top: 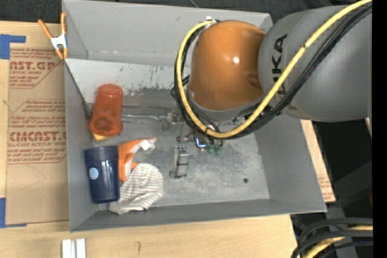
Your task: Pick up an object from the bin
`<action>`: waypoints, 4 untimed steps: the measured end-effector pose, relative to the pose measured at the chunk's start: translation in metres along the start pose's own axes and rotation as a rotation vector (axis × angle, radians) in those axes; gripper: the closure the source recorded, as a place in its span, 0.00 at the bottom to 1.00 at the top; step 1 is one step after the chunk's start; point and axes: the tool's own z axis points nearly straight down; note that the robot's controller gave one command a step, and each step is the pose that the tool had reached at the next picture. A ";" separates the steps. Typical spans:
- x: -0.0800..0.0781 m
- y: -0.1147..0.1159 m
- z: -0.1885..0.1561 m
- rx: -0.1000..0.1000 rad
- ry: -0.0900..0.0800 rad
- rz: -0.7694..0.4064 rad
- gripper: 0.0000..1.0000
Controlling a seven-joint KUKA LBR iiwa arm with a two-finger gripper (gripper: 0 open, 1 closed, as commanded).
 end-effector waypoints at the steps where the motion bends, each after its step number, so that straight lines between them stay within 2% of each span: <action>1: -0.002 -0.001 -0.004 -0.001 -0.008 0.001 0.00; 2: -0.012 0.006 0.045 -0.001 -0.015 -0.056 0.00; 3: 0.002 0.000 0.114 -0.002 -0.011 -0.040 0.00; 4: 0.005 0.034 0.142 -0.001 -0.005 -0.006 1.00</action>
Offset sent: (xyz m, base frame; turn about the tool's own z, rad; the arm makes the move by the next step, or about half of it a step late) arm 0.0254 0.0200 -0.1531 -0.1729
